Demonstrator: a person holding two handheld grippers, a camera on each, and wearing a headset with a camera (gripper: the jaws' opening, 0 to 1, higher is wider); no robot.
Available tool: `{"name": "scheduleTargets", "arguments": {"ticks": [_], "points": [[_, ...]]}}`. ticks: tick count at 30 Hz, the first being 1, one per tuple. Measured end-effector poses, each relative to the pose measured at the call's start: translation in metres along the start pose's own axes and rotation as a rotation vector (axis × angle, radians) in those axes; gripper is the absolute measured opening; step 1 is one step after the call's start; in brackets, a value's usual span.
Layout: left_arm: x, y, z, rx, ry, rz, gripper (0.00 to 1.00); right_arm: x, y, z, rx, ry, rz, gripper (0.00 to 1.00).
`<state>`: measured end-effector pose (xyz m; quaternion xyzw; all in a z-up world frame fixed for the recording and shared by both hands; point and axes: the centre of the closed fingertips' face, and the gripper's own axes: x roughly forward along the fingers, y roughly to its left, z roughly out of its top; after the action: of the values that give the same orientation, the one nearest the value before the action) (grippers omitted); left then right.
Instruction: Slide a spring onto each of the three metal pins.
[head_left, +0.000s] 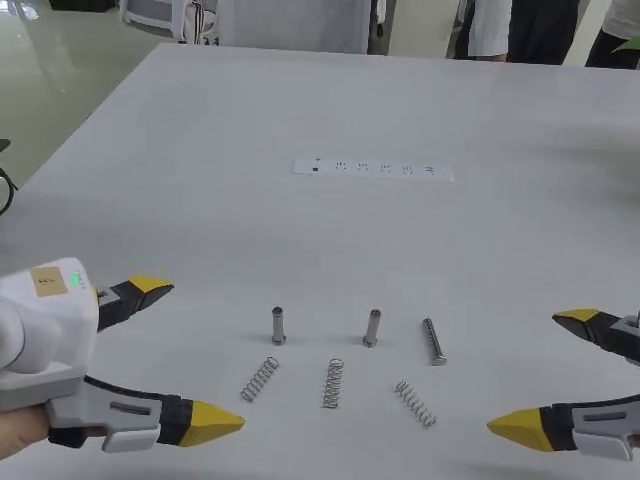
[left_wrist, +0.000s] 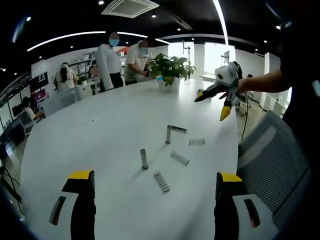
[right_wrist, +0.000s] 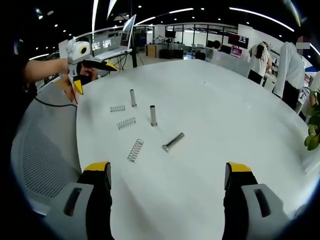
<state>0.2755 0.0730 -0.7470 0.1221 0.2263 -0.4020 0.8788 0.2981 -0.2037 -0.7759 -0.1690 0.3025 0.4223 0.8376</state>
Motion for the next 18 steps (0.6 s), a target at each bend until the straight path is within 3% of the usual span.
{"name": "scheduleTargets", "arguments": {"ticks": [18], "points": [[-0.0026,0.0052,0.001,-0.003,-0.004,0.014,0.98,-0.0012,0.0012,0.0005,-0.023,0.011,-0.009,0.99]]}}
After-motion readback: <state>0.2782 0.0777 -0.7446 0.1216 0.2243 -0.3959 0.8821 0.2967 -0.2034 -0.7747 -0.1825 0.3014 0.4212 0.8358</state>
